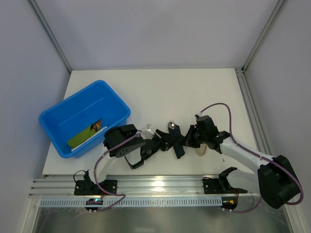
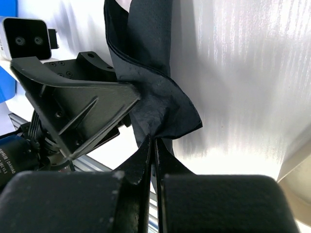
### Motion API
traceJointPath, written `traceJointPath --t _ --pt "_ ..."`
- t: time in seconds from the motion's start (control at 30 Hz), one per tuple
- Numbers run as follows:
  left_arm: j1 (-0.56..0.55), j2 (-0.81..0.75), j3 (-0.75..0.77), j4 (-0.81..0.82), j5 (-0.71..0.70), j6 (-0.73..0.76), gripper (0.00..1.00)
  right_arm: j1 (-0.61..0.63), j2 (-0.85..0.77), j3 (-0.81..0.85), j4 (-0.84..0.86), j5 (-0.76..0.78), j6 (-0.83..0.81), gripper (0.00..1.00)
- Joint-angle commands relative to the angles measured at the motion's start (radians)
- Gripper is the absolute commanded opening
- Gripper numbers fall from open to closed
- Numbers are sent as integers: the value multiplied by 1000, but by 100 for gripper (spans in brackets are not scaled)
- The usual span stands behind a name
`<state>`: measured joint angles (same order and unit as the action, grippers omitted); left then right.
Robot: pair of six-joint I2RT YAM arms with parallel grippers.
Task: Place the utensils on the paper napkin and roll it up
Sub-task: Roll the napkin at the center of the board.
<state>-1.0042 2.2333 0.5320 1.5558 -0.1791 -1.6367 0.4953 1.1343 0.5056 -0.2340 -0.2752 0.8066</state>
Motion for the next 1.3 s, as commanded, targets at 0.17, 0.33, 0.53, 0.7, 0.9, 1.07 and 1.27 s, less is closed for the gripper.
traceJointPath --t 0.17,0.33,0.53,0.7,0.9,1.07,1.27 --pt "-10 29 -60 -217 -33 41 48 2 -5 -19 30 2 -14 4" --pt "-10 29 -37 -224 -20 52 26 2 10 -18 38 -1 -17 3" --pt "-2 66 -21 -171 1 46 1 0 7 -13 30 7 -23 4" --pt "-1 69 -27 -148 0 52 0 0 2 -9 18 21 -35 4" --pt "-2 55 -32 -123 1 95 0 0 -34 -7 -4 47 -72 5" --pt "-7 34 -32 -122 1 136 0 0 -90 11 -77 105 -112 43" --pt "-11 3 -26 -126 7 179 0 0 -128 19 -145 154 -136 49"
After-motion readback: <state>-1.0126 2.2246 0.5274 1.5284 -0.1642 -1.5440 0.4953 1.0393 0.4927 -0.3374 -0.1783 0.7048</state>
